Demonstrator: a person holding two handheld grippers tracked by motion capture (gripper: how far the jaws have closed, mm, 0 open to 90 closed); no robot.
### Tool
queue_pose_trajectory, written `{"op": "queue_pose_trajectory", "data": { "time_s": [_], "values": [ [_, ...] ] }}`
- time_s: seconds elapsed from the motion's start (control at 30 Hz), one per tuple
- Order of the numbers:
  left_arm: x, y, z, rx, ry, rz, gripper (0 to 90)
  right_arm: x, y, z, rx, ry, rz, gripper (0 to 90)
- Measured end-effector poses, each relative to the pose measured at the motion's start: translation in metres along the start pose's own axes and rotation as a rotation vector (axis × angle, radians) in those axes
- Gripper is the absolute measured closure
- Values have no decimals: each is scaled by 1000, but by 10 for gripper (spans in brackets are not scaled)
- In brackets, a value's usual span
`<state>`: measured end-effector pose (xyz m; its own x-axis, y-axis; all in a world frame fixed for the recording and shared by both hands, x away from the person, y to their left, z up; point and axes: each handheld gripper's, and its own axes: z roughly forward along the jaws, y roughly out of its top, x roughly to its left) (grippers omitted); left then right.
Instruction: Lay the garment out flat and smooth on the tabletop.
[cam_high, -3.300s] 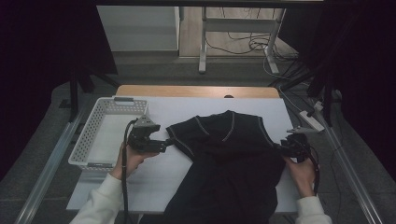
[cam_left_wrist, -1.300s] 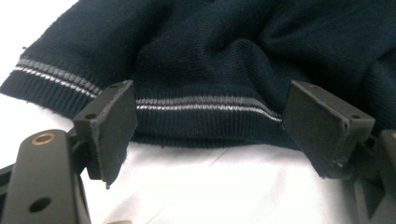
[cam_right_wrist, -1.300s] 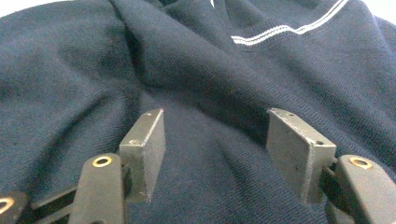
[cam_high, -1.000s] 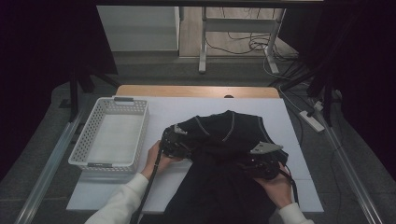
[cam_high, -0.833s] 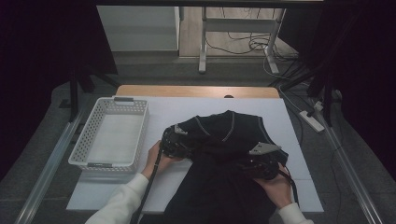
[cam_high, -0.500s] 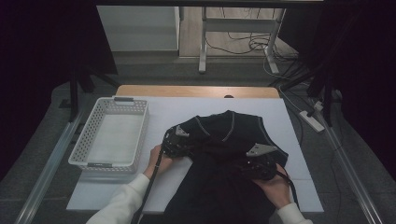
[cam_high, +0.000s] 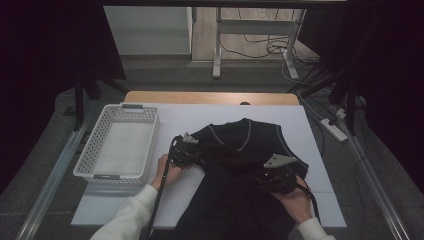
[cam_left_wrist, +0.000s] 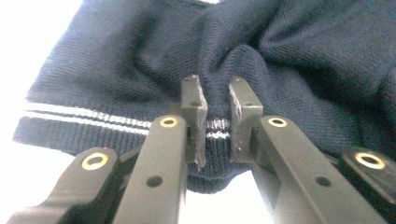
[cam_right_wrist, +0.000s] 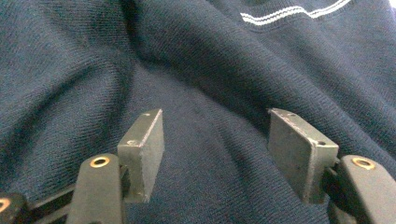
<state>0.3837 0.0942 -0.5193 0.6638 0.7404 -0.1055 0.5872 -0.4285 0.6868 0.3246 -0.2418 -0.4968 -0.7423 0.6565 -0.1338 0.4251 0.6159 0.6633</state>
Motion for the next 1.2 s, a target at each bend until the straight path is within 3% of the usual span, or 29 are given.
{"op": "queue_pose_trajectory", "data": {
  "time_s": [0.57,1.2],
  "values": [
    [11,1,-12,-28,20,-49,786,-1,0,0,-3,-8,-4,356],
    [23,6,-38,-83,39,-97,789,0,1,-3,-17,-8,-1,356]
  ]
}}
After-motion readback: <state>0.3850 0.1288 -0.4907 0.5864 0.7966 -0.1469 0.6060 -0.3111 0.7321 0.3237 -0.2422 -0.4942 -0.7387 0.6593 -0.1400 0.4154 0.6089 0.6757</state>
